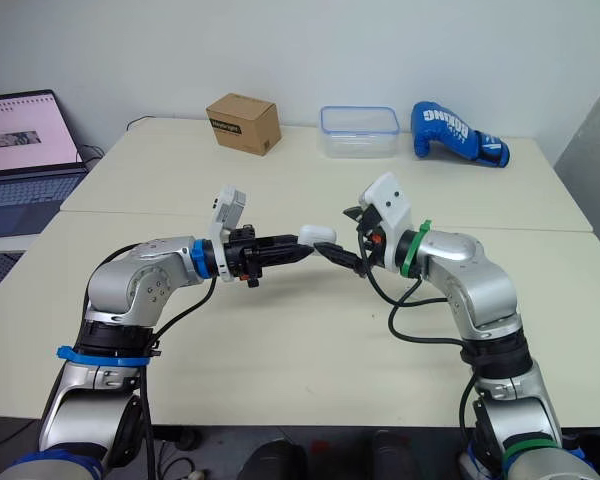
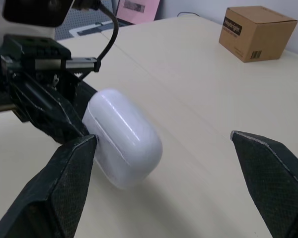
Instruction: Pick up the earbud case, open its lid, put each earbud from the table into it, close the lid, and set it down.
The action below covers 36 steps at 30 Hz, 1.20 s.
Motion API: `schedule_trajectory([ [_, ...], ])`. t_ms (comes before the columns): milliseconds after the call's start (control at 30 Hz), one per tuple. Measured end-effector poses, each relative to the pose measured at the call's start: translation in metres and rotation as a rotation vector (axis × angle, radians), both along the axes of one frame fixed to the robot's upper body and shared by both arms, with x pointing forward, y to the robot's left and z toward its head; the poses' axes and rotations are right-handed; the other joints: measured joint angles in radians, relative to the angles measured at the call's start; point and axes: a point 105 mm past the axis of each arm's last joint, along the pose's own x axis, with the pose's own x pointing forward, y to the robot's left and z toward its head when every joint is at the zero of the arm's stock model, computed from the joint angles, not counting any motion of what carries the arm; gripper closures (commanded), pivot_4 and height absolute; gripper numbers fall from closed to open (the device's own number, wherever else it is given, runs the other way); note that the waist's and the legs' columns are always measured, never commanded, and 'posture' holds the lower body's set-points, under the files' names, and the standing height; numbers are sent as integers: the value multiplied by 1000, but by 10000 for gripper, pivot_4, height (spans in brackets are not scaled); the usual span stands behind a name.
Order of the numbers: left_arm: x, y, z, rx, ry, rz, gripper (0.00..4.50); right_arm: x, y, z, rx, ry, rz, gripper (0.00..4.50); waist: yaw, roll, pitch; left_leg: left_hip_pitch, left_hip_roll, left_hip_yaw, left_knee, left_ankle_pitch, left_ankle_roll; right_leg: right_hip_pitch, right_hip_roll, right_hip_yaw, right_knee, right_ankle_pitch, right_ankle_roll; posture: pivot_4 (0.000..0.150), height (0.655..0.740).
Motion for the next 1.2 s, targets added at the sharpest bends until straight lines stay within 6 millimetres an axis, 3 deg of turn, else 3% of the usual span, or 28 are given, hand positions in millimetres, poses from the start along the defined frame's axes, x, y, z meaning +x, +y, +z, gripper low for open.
schedule_trajectory([
  [267, -3, -3, -7, 0, -5, -8, 37677, 15, -30, 8, 190, 144, -143, 226, 4, 0, 0, 0, 0, 0, 0, 0, 0, 0, -1, 0, 0, 0, 0, 1500, 7400],
  [367, 8, -9, 2, -52, -116, 63, 37677, 16, -43, 5, 117, 128, -168, 226, 12, 0, 0, 0, -1, 0, 0, -2, 3, 1, -2, 0, -1, 0, 0, 1500, 7400],
  [433, 20, -9, 8, -86, -211, 171, 37677, 14, -58, -7, 19, 112, -191, 226, 22, 0, 0, 0, -2, 0, 0, -2, 4, 2, -2, 0, -2, 0, 0, 1500, 7400],
  [567, 41, 1, 17, -131, -369, 414, 37677, 2, -84, -56, -189, 153, -179, 226, 25, 0, 0, 0, -2, 0, 0, -2, 4, 3, -2, 0, -3, 0, 0, 1500, 7400],
  [633, 43, 1, 16, -168, -385, 491, 37677, -8, -94, -86, -252, 215, -159, 226, 26, 0, 0, 2, -1, 0, 0, -3, 5, 6, -2, -1, -3, 0, 0, 1500, 7400],
  [733, 39, 1, 7, -163, -378, 531, 37677, -14, -101, -114, -294, 275, -159, 226, 19, 1, 0, 4, -1, 1, 0, -3, 5, 6, -2, 0, -2, 0, 0, 1500, 7400],
  [933, 30, 2, 1, -127, -400, 536, 37677, -10, -115, -125, -365, 255, -202, 226, 21, 1, 0, 7, 0, -1, 0, -2, 5, 9, 0, -2, -2, 0, 0, 1500, 7400],
  [1033, 29, 2, 0, -118, -402, 532, 37677, -8, -116, -130, -363, 271, -211, 6333, 23, 1, 0, 6, -1, -1, 0, -2, 5, 10, 0, -2, -3, 0, 0, 1500, 7400],
  [1200, 30, 3, 2, -112, -416, 533, 37677, -5, -115, -132, -356, 278, -221, 24465, 24, 1, 0, 7, -1, -2, 0, -2, 5, 10, 0, -2, -4, 0, 0, 1500, 7400],
])
